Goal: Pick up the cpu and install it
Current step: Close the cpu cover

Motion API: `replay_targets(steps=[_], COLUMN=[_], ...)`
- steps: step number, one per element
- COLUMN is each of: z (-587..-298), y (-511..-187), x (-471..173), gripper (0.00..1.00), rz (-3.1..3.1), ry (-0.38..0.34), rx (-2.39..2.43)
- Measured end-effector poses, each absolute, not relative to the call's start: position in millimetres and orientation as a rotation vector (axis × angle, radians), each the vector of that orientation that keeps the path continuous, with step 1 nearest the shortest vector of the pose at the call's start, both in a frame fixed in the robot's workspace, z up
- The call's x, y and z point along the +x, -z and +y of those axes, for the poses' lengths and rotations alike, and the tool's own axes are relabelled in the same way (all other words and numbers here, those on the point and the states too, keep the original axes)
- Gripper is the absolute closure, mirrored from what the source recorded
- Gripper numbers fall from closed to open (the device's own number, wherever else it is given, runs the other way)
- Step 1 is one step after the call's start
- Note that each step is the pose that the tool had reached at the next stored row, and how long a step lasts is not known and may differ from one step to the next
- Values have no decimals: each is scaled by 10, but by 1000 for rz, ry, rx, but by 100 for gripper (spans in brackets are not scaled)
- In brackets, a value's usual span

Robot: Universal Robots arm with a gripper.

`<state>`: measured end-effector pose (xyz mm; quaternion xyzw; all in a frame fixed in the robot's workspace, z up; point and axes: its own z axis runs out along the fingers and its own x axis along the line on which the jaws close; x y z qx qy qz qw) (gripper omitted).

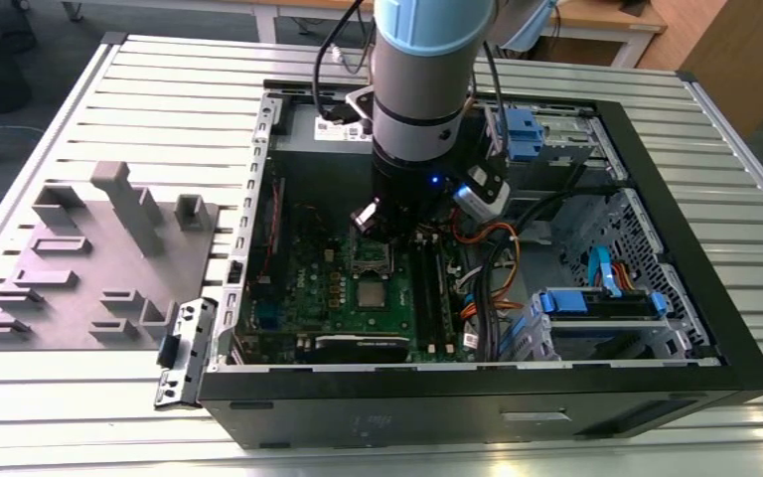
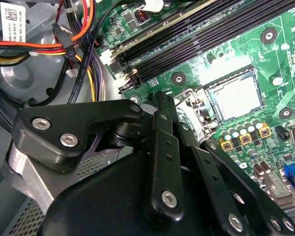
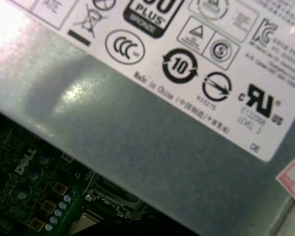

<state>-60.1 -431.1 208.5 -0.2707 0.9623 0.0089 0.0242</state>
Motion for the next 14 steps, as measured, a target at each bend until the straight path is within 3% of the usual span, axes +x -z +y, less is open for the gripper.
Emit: replay_targets(steps=[14], z=[-4310], y=[-2104], x=[-578], gripper=[89], rz=[2977], ry=[-30], rx=[-846])
